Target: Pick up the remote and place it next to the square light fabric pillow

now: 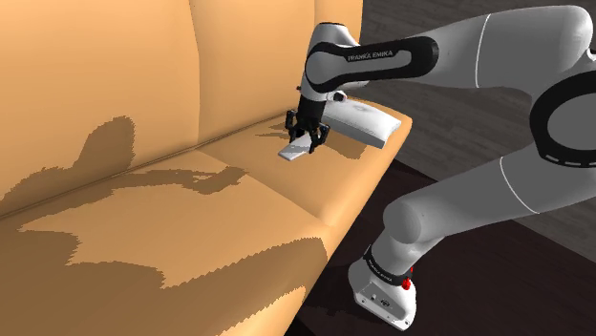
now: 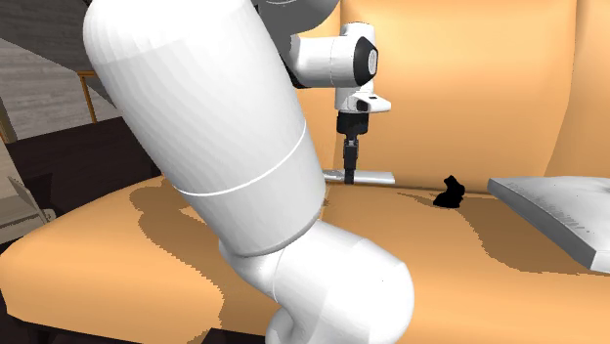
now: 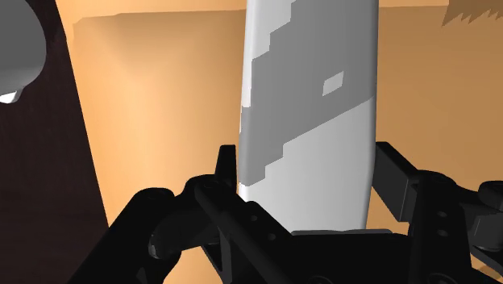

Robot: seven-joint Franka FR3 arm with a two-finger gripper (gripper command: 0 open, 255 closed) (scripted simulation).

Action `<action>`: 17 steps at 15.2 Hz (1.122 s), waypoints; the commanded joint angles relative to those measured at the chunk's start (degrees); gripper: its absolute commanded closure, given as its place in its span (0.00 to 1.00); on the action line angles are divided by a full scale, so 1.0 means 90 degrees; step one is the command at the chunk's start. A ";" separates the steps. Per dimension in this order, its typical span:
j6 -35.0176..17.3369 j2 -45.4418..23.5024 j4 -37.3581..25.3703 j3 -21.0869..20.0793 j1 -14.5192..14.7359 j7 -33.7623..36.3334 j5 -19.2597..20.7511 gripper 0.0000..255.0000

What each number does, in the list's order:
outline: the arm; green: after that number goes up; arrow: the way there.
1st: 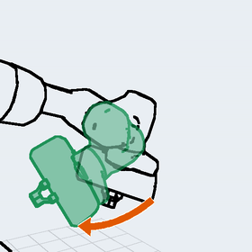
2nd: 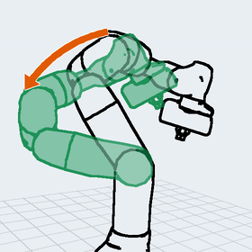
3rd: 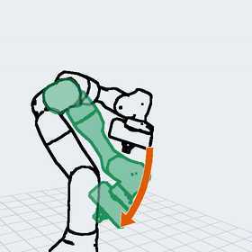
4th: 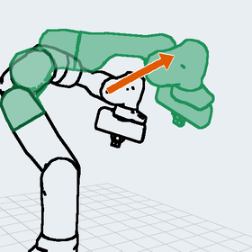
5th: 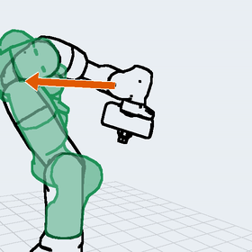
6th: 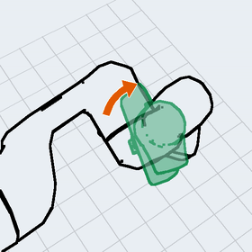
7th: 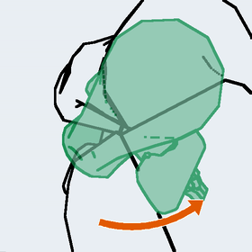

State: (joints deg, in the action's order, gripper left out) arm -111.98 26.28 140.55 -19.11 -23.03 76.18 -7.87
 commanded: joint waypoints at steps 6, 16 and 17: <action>0.0628 0.0130 -0.0499 0.0081 -0.0016 -0.0016 0.0034 1.00; 0.1467 0.0207 -0.1261 0.0176 -0.0044 -0.0022 0.0087 1.00; 0.1474 0.0275 -0.1190 0.0301 -0.0094 -0.0182 0.0137 1.00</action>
State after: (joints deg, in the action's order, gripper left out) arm -99.09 28.42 129.83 -17.06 -23.61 75.34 -6.91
